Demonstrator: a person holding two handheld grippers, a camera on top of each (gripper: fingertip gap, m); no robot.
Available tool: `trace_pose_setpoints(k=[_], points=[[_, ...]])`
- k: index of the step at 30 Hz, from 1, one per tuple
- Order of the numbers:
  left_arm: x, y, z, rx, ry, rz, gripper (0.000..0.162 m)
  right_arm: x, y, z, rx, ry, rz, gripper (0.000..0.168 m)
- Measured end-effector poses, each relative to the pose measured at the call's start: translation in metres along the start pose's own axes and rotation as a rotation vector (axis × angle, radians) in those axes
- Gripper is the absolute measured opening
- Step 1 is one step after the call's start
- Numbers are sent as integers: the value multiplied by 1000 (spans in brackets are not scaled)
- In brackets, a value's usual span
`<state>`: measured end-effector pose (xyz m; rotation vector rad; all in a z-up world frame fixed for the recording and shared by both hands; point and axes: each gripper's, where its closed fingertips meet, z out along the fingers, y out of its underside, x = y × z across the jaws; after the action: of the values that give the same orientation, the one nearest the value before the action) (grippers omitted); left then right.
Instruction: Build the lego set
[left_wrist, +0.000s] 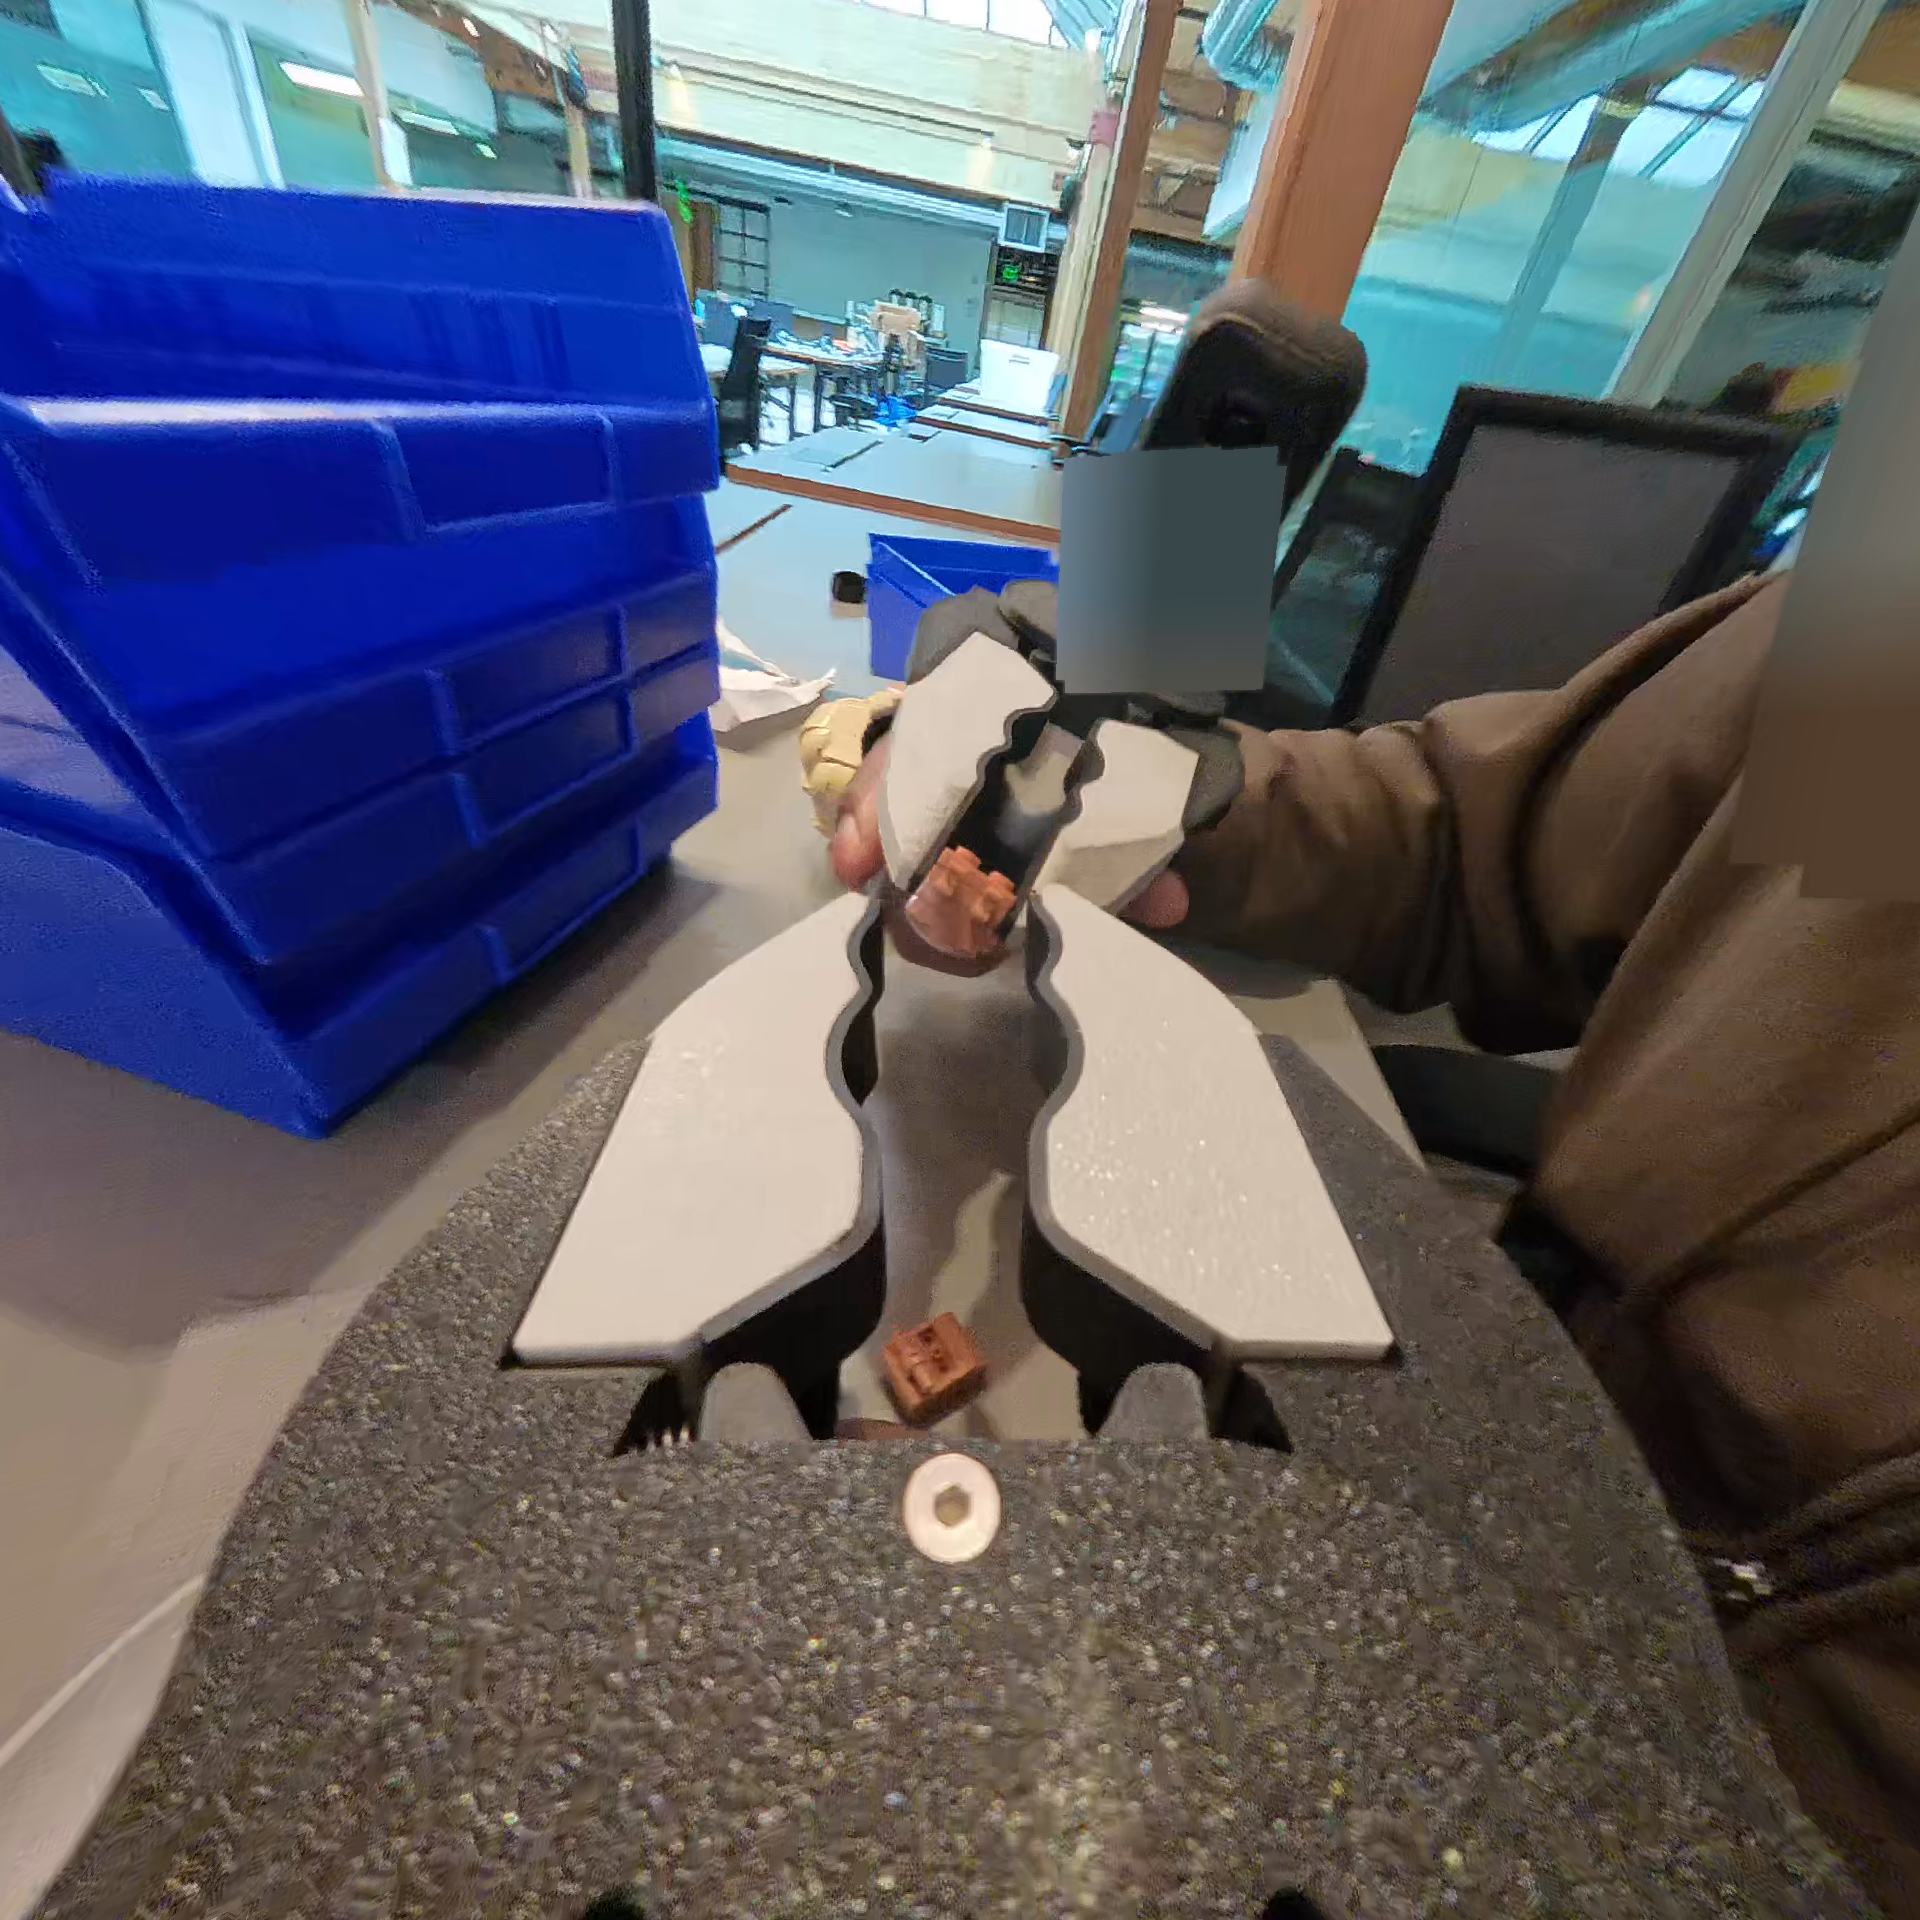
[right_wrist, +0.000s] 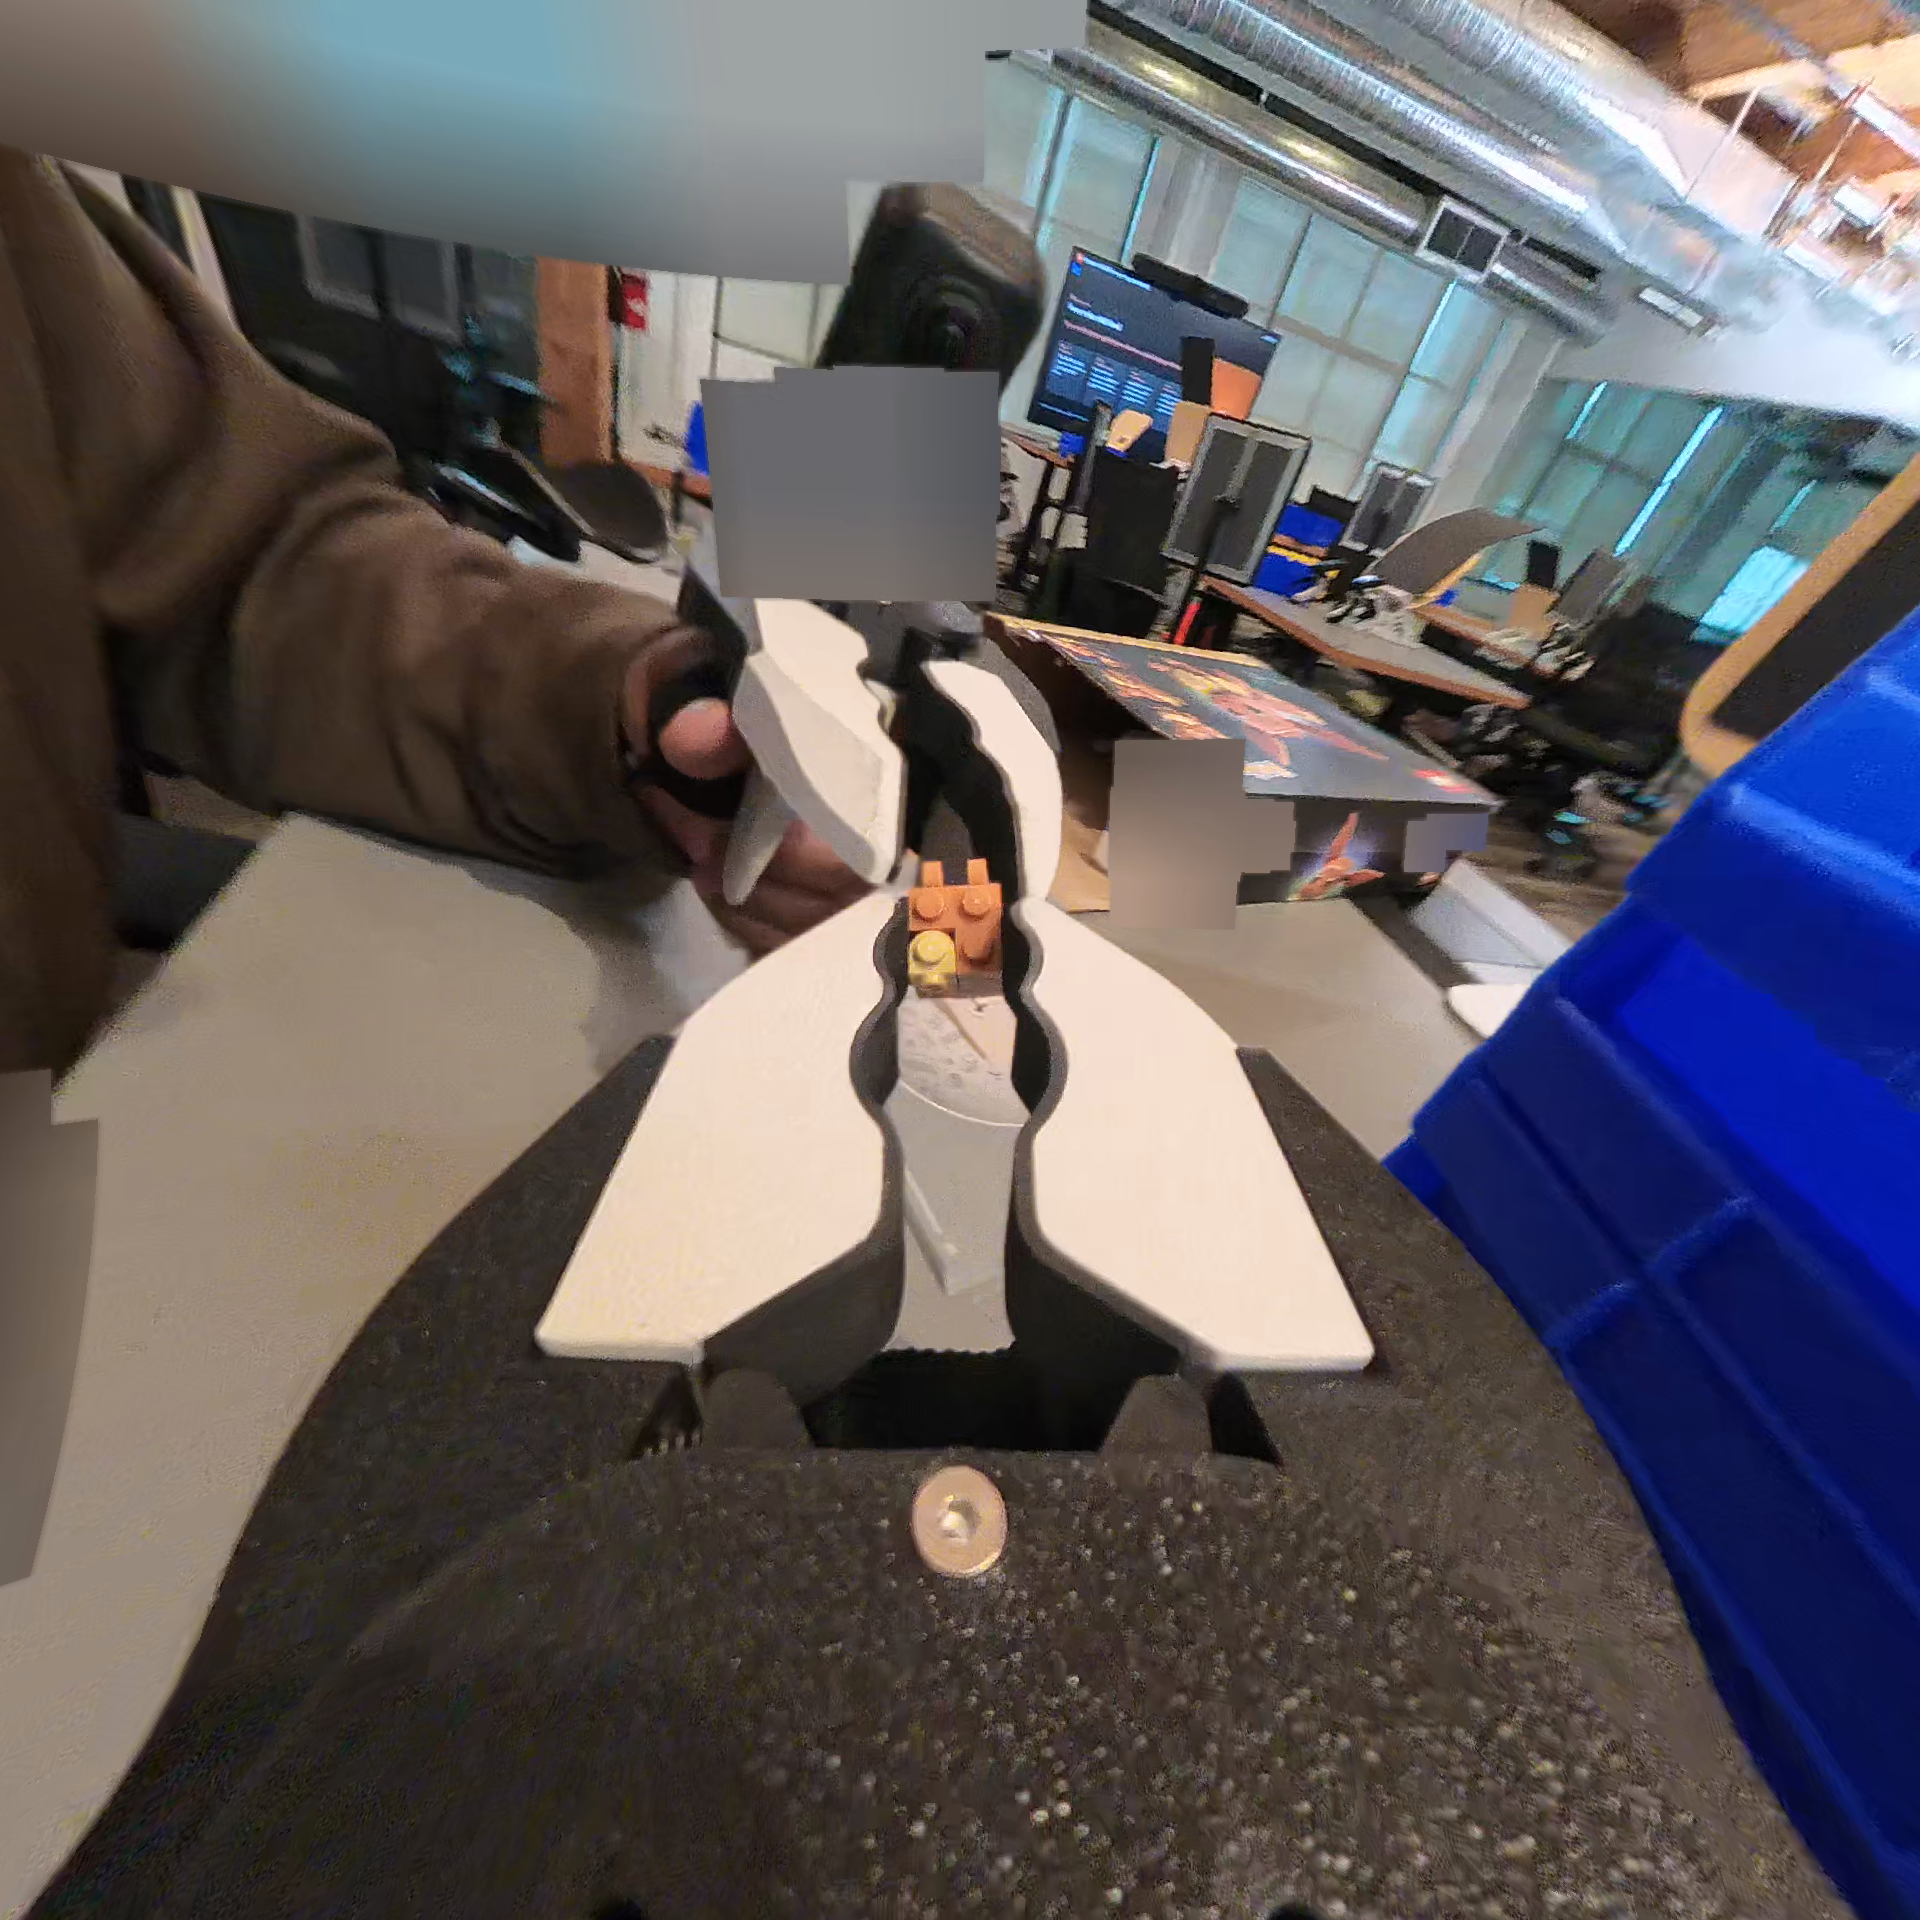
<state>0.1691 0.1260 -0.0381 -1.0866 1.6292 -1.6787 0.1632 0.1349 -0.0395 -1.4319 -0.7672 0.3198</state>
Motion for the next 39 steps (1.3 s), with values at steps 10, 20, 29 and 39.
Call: trace_pose_setpoints(k=[10,20,29,39], points=[[-4,7,0,-3,120,-365,14,-4,9,5,-78,85,-266,17],[-7,9,0,0,157,-481,16,-4,12,7,-115,124,-373,17],[-6,13,0,-27,154,-429,16,-4,11,7,-121,143,-429,17],[-8,11,0,2,135,-412,15,-2,8,7,-160,240,-640,16]])
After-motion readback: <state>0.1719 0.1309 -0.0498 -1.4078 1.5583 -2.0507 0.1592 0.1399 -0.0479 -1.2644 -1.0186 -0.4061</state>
